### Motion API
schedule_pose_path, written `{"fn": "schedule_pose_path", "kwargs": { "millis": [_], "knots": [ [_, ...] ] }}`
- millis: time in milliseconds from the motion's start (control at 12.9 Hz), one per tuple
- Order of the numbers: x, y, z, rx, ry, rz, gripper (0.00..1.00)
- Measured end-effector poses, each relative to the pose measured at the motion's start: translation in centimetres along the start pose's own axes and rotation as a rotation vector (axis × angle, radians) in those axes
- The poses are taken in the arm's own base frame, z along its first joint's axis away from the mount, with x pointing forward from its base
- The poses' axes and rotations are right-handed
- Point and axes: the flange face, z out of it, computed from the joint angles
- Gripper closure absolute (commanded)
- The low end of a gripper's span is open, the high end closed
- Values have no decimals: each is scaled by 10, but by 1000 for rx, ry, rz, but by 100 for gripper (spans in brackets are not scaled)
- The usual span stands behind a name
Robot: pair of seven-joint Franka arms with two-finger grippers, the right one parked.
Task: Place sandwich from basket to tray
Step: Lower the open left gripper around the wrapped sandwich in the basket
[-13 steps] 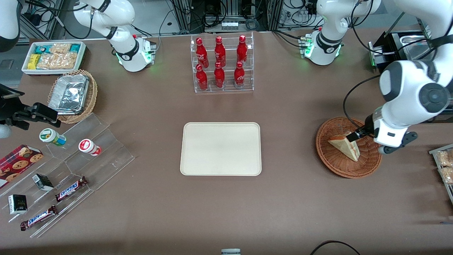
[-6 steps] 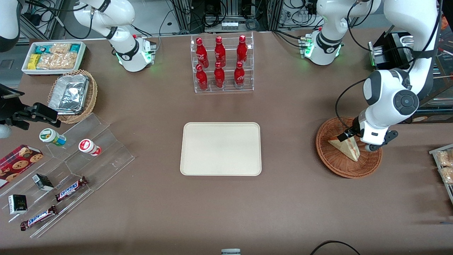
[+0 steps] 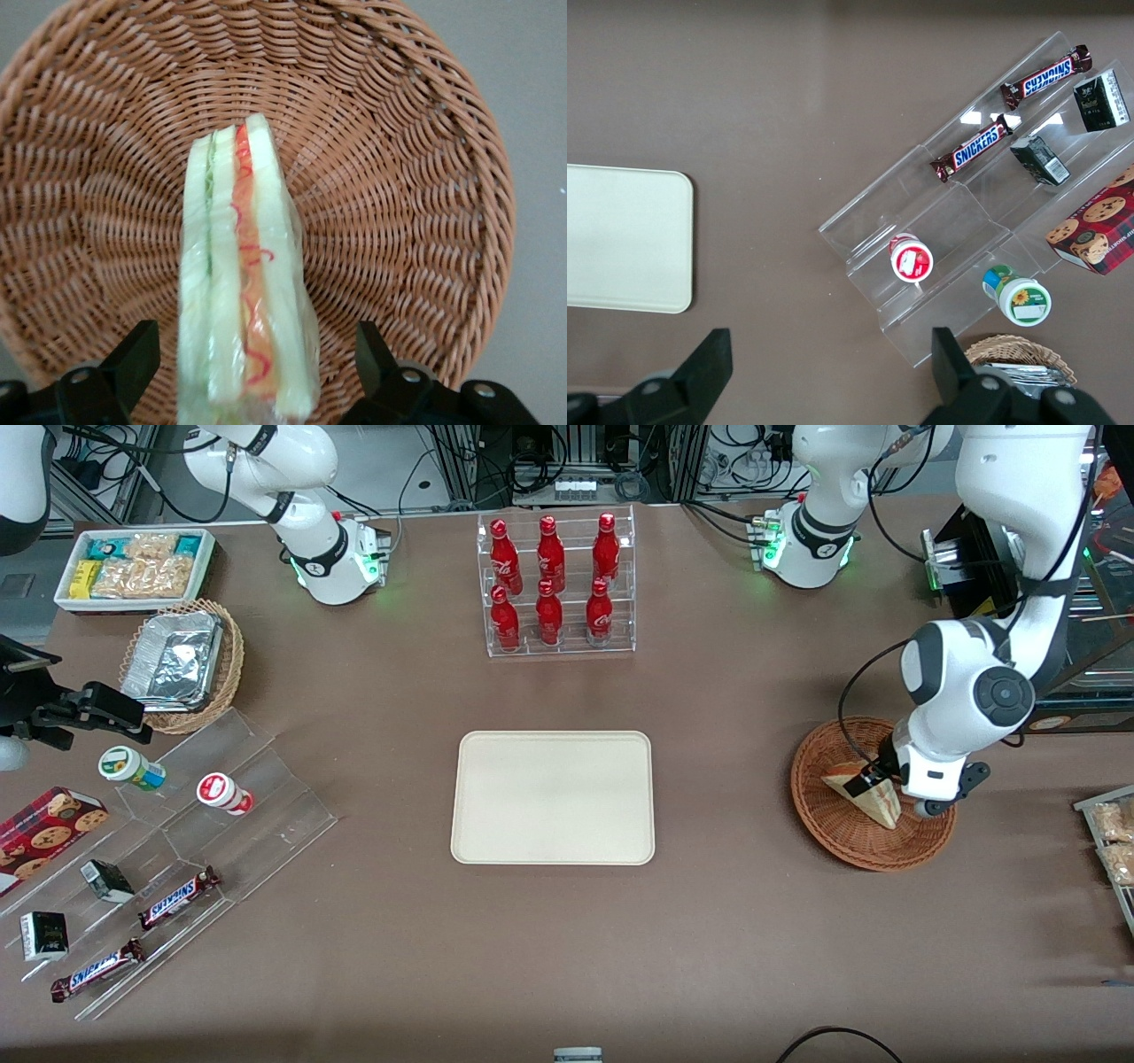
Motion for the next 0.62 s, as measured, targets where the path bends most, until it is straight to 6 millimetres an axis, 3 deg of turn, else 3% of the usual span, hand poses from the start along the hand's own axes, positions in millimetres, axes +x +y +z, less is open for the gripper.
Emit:
{"fn": "schedule_pose_path", "kwargs": {
  "millis": [155, 388, 465, 620],
  "knots": [
    [0, 0, 11, 3, -5, -11, 18],
    [0, -1, 15, 7, -11, -16, 56],
    [1, -1, 16, 8, -12, -16, 61],
    [1, -2, 13, 17, -23, -18, 63]
  ]
}}
